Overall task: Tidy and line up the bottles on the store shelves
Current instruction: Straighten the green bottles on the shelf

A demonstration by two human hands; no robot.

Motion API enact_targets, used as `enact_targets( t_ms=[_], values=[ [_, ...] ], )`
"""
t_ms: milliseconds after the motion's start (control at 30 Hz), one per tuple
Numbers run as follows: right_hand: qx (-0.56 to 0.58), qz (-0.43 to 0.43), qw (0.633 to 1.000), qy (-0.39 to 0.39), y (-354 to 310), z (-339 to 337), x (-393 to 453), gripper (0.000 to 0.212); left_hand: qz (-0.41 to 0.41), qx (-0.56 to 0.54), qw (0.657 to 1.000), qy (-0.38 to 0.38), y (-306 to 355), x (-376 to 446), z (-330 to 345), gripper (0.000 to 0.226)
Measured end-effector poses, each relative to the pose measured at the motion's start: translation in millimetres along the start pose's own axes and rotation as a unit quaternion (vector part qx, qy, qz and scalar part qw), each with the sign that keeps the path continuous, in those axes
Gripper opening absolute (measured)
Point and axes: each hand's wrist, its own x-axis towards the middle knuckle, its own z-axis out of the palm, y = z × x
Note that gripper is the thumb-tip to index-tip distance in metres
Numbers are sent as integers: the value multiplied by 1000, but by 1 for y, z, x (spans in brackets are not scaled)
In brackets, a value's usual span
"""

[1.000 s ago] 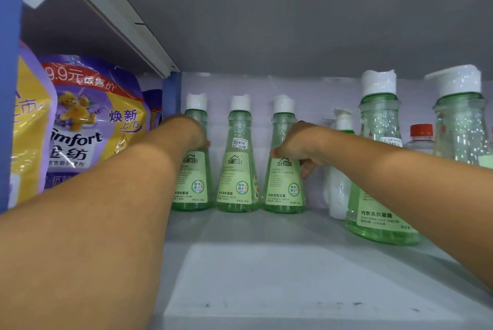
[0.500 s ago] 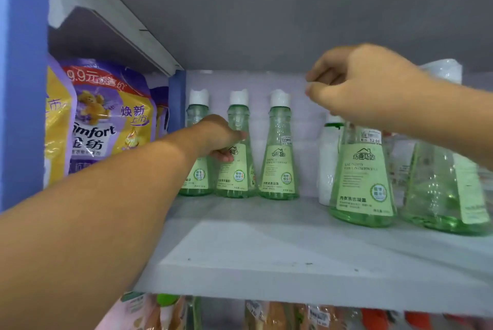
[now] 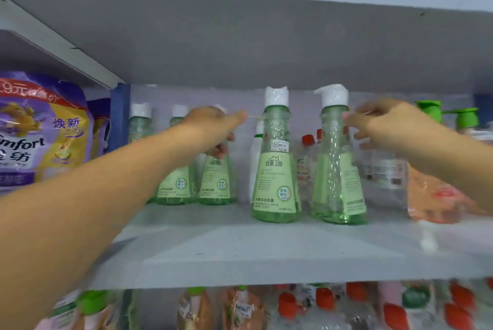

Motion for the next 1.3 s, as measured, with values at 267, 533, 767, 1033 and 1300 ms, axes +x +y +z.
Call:
enact_targets(
  t_ms=[267,533,767,1033,1300],
  values=[
    [-43,41,973,-223,10,0,-5,37,0,51,997,-63,26,-40,77,31],
    [-40,-30,955,-293,-21,6,-23,35,-66,83,992,-67,-6,-62,-28,52],
    [-26,-83,923,-376,-75,72,-40,33,-178,132,975,8,-43,-59,-103,53],
    [-64,-92,909,-402,-121,196,-32,47,-279,105,954,-29,-64,-18,-126,84],
    [-69,-120,902,-408,-126,244,-15,41,-213,136,965,67,-108,-6,-120,87]
  ],
)
